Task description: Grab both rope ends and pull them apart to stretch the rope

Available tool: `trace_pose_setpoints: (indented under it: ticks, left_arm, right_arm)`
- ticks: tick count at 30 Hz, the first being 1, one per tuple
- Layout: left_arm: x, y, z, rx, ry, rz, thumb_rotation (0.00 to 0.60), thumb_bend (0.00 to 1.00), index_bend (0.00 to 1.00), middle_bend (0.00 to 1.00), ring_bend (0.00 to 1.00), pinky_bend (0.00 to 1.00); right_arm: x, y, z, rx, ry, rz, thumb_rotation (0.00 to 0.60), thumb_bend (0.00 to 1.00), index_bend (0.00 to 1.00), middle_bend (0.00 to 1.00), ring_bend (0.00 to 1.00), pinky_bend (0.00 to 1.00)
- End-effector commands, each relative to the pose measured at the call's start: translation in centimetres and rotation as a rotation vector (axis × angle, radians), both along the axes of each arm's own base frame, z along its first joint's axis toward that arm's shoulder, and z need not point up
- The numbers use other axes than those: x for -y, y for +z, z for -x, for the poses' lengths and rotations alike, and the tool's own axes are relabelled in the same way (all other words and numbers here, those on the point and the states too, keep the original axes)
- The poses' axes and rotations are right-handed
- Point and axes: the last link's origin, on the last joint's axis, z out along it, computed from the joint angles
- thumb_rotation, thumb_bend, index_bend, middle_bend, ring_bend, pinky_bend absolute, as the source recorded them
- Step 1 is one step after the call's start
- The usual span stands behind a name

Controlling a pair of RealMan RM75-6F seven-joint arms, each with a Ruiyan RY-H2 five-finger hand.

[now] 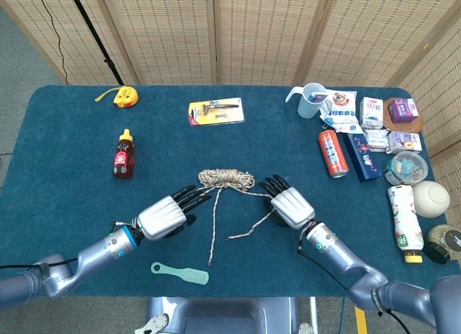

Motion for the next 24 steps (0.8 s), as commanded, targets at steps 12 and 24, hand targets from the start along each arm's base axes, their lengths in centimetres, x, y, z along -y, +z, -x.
trace_pose_setpoints:
  ticks: [12, 24]
  left_arm:
    - [-0.7, -4.2, -1.5, -0.034, -0.004, 0.036, 0.600, 0.36, 0.47, 0.00, 0.00, 0.00]
    - [-0.9, -6.4, -3.0, -0.060, -0.020, 0.056, 0.600, 0.36, 0.47, 0.00, 0.00, 0.00]
  right_arm:
    - [0.6, 0.0, 0.7, -0.004, -0.029, 0.009, 0.600, 0.56, 0.57, 0.11, 0.01, 0.00]
    - [1.2, 0.4, 1.3, -0.004, -0.054, 0.018, 0.600, 0.56, 0.57, 0.11, 0.01, 0.00]
